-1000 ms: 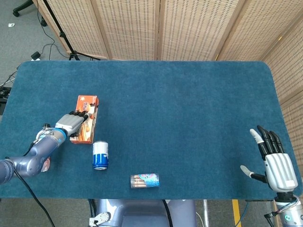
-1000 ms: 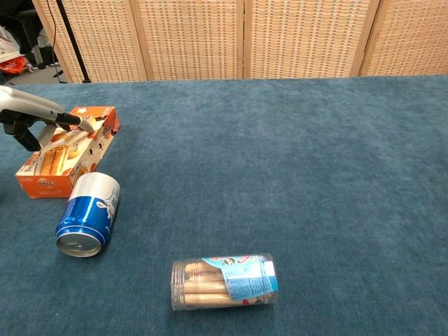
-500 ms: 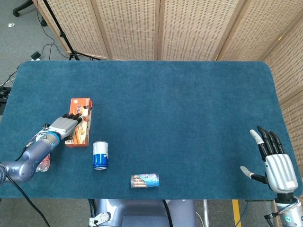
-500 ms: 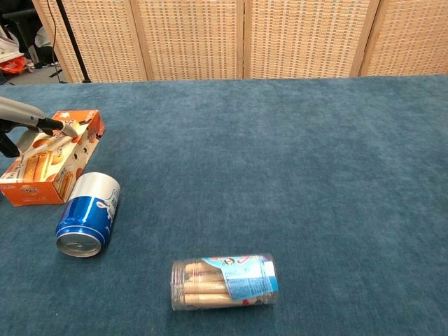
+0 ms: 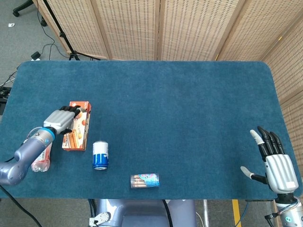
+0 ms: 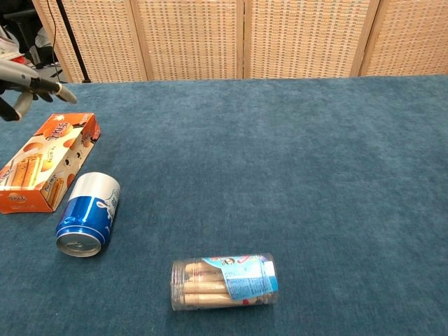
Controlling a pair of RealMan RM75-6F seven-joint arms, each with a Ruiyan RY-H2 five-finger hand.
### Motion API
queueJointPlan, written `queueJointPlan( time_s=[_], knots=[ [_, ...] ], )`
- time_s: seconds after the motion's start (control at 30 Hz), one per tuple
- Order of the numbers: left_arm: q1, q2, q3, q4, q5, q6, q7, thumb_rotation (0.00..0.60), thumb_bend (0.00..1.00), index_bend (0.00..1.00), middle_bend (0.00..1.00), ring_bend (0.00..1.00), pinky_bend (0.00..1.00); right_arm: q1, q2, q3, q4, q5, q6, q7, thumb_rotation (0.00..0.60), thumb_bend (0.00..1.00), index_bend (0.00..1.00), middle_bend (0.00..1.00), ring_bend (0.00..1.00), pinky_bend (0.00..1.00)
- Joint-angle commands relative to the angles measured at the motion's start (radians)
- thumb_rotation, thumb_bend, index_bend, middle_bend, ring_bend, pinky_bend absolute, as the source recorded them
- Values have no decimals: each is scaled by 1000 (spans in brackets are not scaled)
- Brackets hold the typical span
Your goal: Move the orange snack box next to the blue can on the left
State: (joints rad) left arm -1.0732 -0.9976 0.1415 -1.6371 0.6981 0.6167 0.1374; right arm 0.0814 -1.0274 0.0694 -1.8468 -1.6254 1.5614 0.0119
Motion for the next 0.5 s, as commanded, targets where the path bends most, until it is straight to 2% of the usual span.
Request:
queueJointPlan(
  time_s=[0.03, 0.33, 0.5],
  knots=[
    [-27, -94, -67, 194, -51, -39, -18, 600, 1000, 86, 21, 0, 44, 2, -1, 1, 2, 4, -3, -2, 600, 0, 0, 0, 0, 0],
    [-96, -299, -99, 524, -168, -236, -36, 600, 1000, 86, 22, 0, 45, 8, -6, 8, 5, 26, -19, -12, 600, 0, 0, 0, 0, 0],
    [-120, -354, -75, 615, -197, -316, -45, 600, 1000, 88, 37, 0, 44, 11, -9, 11, 4, 36, -26, -19, 600, 0, 0, 0, 0, 0]
  ],
)
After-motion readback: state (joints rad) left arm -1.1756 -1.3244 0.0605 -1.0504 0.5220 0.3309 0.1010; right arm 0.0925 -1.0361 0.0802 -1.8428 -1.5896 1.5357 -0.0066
